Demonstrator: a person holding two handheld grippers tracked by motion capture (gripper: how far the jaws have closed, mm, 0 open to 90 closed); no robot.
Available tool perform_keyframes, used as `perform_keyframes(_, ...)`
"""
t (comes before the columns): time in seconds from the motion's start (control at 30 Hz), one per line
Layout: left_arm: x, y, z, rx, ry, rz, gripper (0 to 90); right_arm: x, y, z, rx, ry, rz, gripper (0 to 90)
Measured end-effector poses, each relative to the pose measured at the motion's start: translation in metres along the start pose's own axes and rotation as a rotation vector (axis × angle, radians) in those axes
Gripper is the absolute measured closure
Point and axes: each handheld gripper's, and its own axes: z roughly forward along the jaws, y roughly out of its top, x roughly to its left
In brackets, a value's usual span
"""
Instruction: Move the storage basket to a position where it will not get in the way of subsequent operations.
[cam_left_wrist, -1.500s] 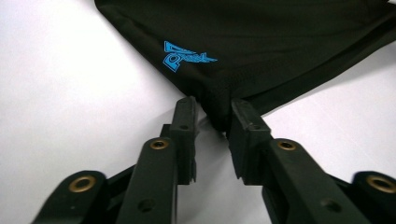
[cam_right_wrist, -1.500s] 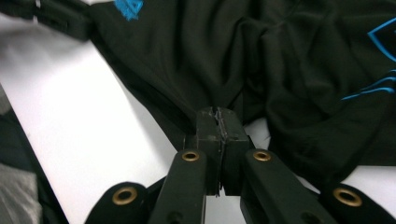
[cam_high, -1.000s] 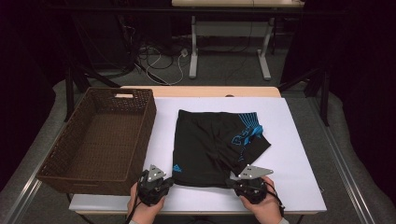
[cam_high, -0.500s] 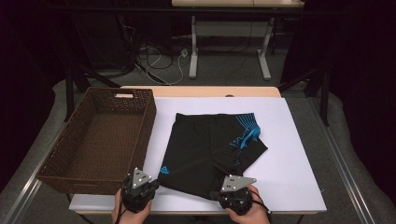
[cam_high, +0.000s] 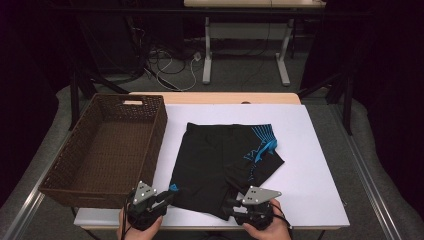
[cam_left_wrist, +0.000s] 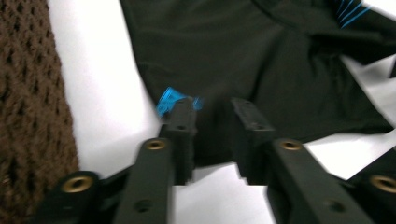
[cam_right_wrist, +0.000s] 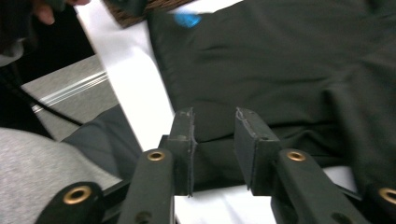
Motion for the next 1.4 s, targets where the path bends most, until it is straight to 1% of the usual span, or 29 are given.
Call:
perform_keyframes(0.03, 0.0, 0.0, 0.0, -0.009, -0.005, -0.003, 66.3, -0.002, 0.0, -0.001, -0.008, -0.008, 0.001, 65.4)
perform_keyframes(0.07, -0.001, 0.001, 0.001, -0.011, -0.001, 0.01, 65.4, -0.004, 0.001, -0.002, -0.012, -0.022, 0.003, 64.8)
perform_keyframes(0.1, -0.002, 0.001, 0.001, -0.007, -0.005, 0.01, 63.6, -0.008, 0.001, -0.004, -0.017, -0.034, 0.007, 64.5)
perform_keyframes(0.17, -0.003, 0.001, 0.005, -0.016, 0.0, 0.012, 59.7, -0.012, 0.001, -0.006, -0.022, -0.06, 0.012, 62.9)
perform_keyframes(0.2, -0.004, 0.001, 0.007, -0.019, -0.007, 0.005, 56.8, -0.015, 0.002, -0.007, -0.023, -0.071, 0.015, 61.7)
perform_keyframes(0.27, -0.005, 0.001, 0.009, -0.015, -0.011, 0.007, 53.9, -0.019, 0.002, -0.009, -0.023, -0.089, 0.022, 58.8)
perform_keyframes(0.33, -0.007, 0.003, 0.012, -0.014, -0.025, 0.005, 50.9, -0.024, 0.003, -0.009, -0.022, -0.108, 0.022, 56.7)
perform_keyframes(0.37, -0.008, 0.003, 0.013, -0.023, -0.027, 0.01, 49.9, -0.026, 0.003, -0.01, -0.02, -0.117, 0.024, 55.6)
perform_keyframes(0.43, -0.011, 0.004, 0.015, -0.03, -0.039, 0.008, 47.4, -0.031, 0.004, -0.012, -0.021, -0.134, 0.036, 54.5)
perform_keyframes(0.47, -0.011, 0.005, 0.016, -0.029, -0.044, 0.016, 46.1, -0.033, 0.005, -0.014, -0.019, -0.14, 0.039, 54.1)
perform_keyframes(0.5, -0.013, 0.006, 0.017, -0.028, -0.048, 0.014, 45.6, -0.036, 0.006, -0.016, -0.019, -0.155, 0.036, 53.6)
perform_keyframes(0.53, -0.013, 0.007, 0.018, -0.03, -0.052, 0.011, 44.5, -0.038, 0.008, -0.017, -0.023, -0.159, 0.035, 53.3)
perform_keyframes(0.57, -0.014, 0.008, 0.019, -0.028, -0.049, 0.018, 43.4, -0.04, 0.009, -0.019, -0.028, -0.168, 0.039, 53.0)
perform_keyframes(0.6, -0.014, 0.009, 0.02, -0.03, -0.058, 0.02, 42.6, -0.042, 0.01, -0.021, -0.03, -0.171, 0.044, 52.4)
perform_keyframes(0.67, -0.016, 0.011, 0.022, -0.034, -0.062, 0.018, 41.4, -0.046, 0.012, -0.023, -0.038, -0.184, 0.05, 51.6)
perform_keyframes(0.7, -0.017, 0.012, 0.024, -0.031, -0.065, 0.027, 40.9, -0.049, 0.013, -0.025, -0.038, -0.19, 0.05, 50.9)
perform_keyframes(0.73, -0.018, 0.014, 0.026, -0.033, -0.075, 0.026, 40.3, -0.05, 0.014, -0.026, -0.037, -0.194, 0.057, 50.1)
perform_keyframes(0.8, -0.018, 0.019, 0.029, -0.028, -0.092, 0.031, 38.6, -0.055, 0.015, -0.028, -0.048, -0.211, 0.05, 48.6)
perform_keyframes(0.83, -0.019, 0.021, 0.031, -0.031, -0.097, 0.023, 37.9, -0.057, 0.016, -0.029, -0.049, -0.214, 0.049, 48.1)
perform_keyframes(0.93, -0.022, 0.029, 0.036, -0.045, -0.103, 0.031, 36.0, -0.064, 0.017, -0.033, -0.061, -0.23, 0.057, 46.8)
perform_keyframes(1.03, -0.025, 0.036, 0.04, -0.053, -0.123, 0.031, 34.7, -0.071, 0.018, -0.037, -0.052, -0.251, 0.064, 46.8)
perform_keyframes(1.1, -0.028, 0.041, 0.042, -0.062, -0.13, 0.039, 34.6, -0.076, 0.019, -0.039, -0.047, -0.259, 0.071, 46.5)
perform_keyframes(1.2, -0.032, 0.047, 0.048, -0.064, -0.15, 0.041, 34.2, -0.084, 0.019, -0.042, -0.04, -0.272, 0.078, 46.3)
perform_keyframes(1.33, -0.036, 0.055, 0.054, -0.056, -0.186, 0.036, 32.0, -0.095, 0.022, -0.045, -0.039, -0.296, 0.088, 45.8)
perform_keyframes(1.4, -0.037, 0.059, 0.058, -0.063, -0.201, 0.027, 30.9, -0.101, 0.024, -0.047, -0.033, -0.31, 0.095, 45.8)
